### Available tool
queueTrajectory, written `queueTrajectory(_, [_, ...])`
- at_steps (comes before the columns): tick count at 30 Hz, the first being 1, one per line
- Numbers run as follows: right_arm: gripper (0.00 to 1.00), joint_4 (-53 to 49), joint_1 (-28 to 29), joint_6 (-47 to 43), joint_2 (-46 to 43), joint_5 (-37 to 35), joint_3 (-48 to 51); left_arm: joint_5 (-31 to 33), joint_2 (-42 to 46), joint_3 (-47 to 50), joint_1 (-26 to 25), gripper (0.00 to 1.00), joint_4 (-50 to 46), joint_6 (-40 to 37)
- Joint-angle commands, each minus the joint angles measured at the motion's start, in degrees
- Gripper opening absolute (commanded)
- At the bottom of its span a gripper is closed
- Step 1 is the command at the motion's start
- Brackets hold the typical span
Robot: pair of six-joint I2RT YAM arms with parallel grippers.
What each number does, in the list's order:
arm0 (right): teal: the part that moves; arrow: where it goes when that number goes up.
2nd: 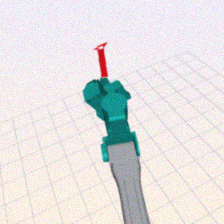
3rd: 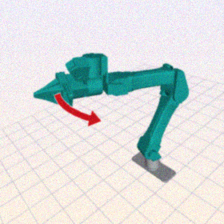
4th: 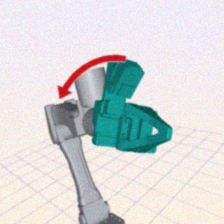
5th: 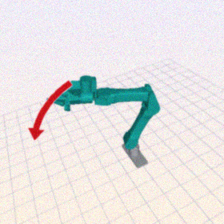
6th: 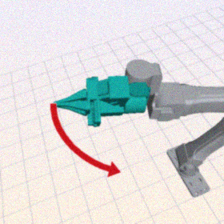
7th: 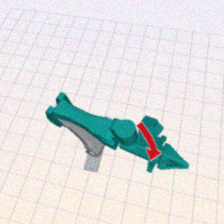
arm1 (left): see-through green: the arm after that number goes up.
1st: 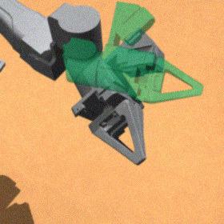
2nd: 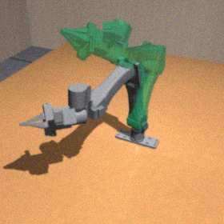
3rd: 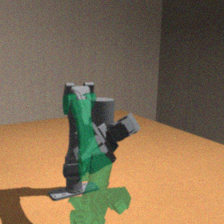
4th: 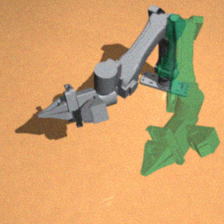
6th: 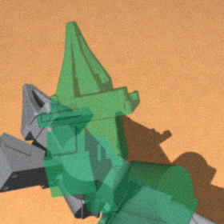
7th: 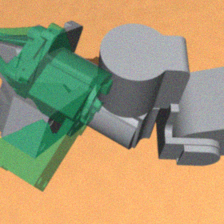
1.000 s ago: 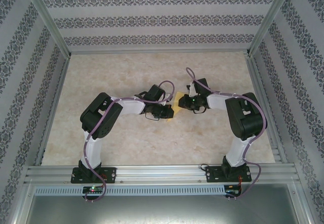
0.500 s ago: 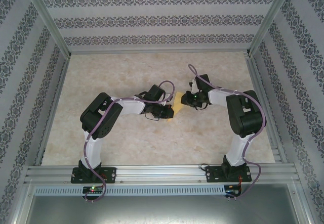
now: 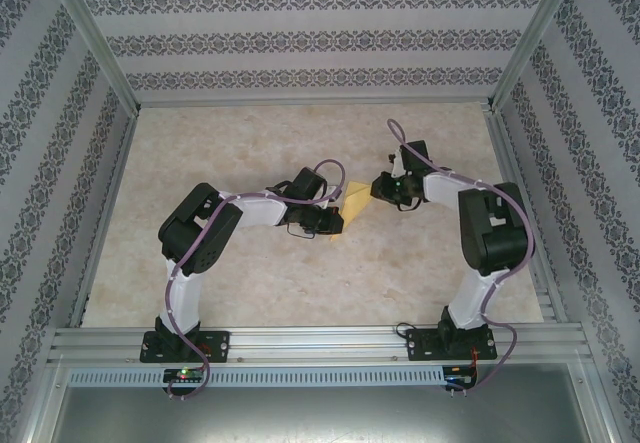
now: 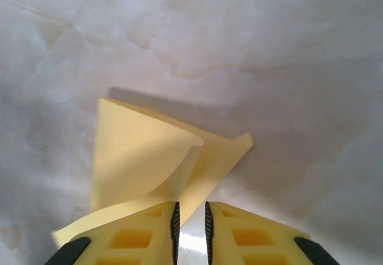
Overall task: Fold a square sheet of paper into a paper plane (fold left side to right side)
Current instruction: Fold the wing for the fifth time at the center of the table.
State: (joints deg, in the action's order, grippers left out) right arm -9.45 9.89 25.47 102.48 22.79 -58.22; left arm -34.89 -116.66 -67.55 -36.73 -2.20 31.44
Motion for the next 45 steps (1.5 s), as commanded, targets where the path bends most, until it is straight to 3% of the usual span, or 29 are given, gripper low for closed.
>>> queueTrajectory(1, [0.22, -0.8, 0.8, 0.0, -6.7, 1.9, 1.5, 4.7, -3.9, 1.8, -1.3, 0.09, -9.2, -1.7])
queueTrajectory(5, [0.22, 0.7, 2.7, 2.2, -8.1, 4.2, 3.5, 4.8, -3.9, 1.7, -1.3, 0.09, -9.2, -1.7])
queueTrajectory(10, [0.22, 3.7, 5.7, 4.5, -3.7, 5.8, 1.9, 4.9, -3.9, 1.5, -1.4, 0.09, -9.5, -1.9])
queueTrajectory(18, [0.22, 2.6, 6.2, 2.6, 4.8, 2.9, -3.9, 5.0, -4.0, 1.7, -1.4, 0.09, -9.4, -1.9])
queueTrajectory(31, [0.22, -1.9, 2.6, -0.6, 8.2, -2.4, -5.1, 5.1, -4.3, 1.9, -1.4, 0.09, -9.7, -2.1])
queueTrajectory(45, [0.22, -4.1, -0.5, -1.4, 10.1, -2.3, -8.0, 4.9, -4.7, 2.0, -1.4, 0.09, -9.8, -2.0])
